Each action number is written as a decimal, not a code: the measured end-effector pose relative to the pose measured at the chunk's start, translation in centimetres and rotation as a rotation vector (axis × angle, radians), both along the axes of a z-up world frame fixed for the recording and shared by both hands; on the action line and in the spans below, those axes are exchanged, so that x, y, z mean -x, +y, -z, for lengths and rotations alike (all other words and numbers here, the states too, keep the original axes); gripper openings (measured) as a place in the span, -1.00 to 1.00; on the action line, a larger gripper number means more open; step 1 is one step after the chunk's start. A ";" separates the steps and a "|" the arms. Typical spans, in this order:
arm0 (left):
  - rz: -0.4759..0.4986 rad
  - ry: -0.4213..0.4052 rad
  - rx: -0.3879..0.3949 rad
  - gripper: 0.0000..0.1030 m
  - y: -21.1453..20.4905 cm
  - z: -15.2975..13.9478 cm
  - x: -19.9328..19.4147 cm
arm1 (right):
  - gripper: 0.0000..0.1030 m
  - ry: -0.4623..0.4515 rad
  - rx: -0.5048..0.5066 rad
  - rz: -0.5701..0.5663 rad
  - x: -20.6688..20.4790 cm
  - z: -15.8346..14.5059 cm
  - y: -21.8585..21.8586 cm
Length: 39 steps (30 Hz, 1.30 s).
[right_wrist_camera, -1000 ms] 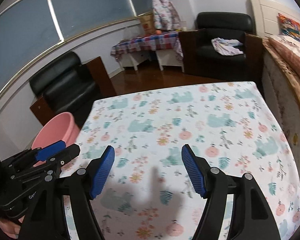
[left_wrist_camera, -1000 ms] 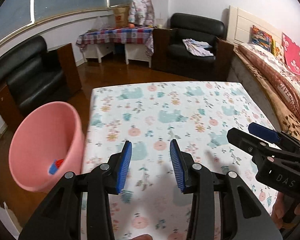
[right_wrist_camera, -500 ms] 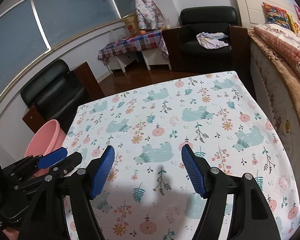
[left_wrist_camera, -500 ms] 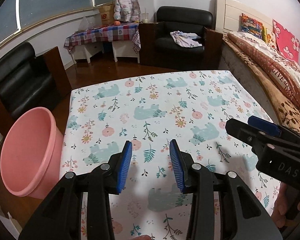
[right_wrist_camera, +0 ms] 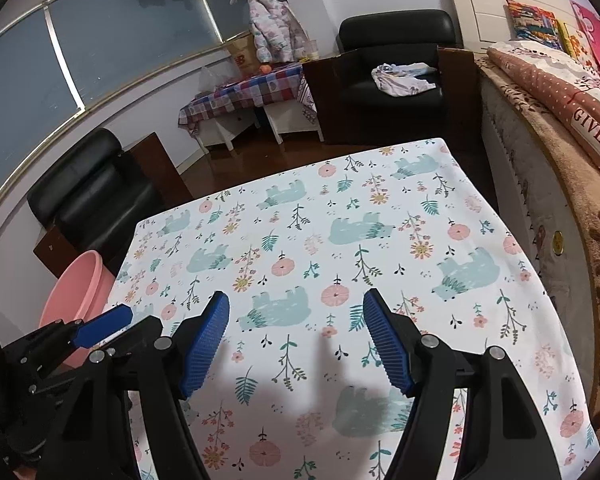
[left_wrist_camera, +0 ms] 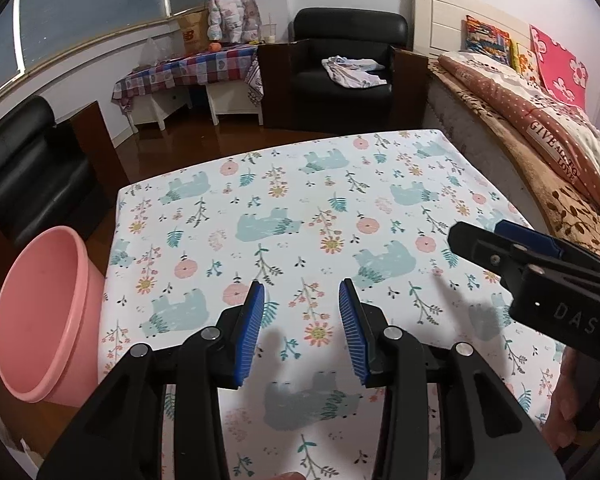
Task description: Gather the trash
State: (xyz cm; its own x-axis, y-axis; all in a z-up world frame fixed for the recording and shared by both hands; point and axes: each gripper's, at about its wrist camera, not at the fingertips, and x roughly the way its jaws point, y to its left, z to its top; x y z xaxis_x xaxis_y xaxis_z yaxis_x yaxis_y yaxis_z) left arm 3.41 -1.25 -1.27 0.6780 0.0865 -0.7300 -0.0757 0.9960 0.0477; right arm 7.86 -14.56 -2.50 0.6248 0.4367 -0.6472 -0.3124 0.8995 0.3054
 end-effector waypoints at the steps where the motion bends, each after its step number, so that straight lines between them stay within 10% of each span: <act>1: 0.004 0.000 -0.001 -0.23 -0.1 0.0 0.0 | 0.33 0.000 0.002 0.003 0.0 0.0 0.0; 39: 0.007 -0.021 0.042 -0.23 -1.6 0.4 0.4 | 0.33 -0.059 0.025 -0.010 2.6 -0.4 -0.6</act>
